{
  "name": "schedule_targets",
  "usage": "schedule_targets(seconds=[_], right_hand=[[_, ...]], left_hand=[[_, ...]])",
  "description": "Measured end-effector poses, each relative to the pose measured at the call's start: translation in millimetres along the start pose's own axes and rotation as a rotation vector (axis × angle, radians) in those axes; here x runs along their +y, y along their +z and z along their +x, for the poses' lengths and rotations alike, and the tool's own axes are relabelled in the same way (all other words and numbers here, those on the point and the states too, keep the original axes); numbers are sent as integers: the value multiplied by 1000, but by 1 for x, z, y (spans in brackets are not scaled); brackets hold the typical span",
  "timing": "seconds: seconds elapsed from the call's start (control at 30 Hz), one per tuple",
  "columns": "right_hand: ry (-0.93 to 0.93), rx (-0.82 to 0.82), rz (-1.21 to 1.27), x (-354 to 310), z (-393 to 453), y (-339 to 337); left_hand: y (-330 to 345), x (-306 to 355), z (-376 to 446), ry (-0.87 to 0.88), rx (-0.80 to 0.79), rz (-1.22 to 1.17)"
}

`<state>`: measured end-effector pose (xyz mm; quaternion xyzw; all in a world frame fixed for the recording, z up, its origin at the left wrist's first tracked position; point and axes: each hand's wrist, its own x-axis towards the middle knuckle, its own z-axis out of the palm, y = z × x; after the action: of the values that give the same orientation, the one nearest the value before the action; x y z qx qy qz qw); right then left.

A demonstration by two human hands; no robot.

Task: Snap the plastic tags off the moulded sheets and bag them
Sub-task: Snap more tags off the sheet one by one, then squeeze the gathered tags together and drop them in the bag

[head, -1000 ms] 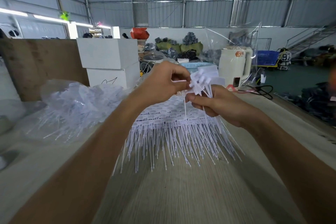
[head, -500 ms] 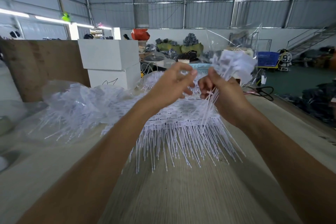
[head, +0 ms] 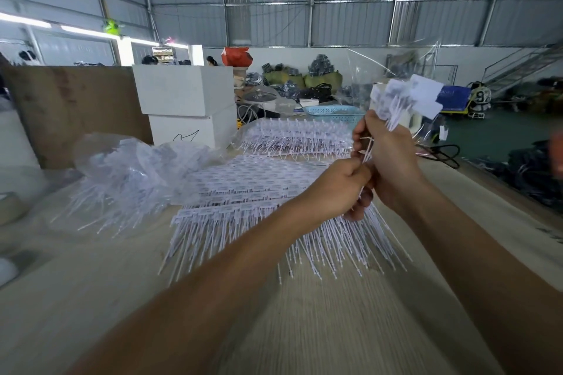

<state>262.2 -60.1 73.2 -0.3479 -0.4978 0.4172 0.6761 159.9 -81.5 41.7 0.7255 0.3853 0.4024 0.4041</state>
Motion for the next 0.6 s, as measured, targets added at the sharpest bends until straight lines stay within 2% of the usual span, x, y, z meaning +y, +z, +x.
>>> schedule_targets(seconds=[0.13,0.23,0.3,0.43,0.5,0.6], right_hand=[[17,-62,-107,4,-3,2],[27,-159,-174,5,-8,8],[-26,-280,-219,5,-14,12],[-127,-519,-438,10,-24,22],[-148,-569,-552,17,-26,28],[-96,-605,-551,30,-35,45]], left_hand=[[4,6,-4,-58,54,-180],[-4,18,-4,2,182,-118],[-18,27,-10,49,249,-71],[-69,22,-36,38,376,46],[-106,7,-56,-28,483,118],[-168,-22,-101,-103,643,155]])
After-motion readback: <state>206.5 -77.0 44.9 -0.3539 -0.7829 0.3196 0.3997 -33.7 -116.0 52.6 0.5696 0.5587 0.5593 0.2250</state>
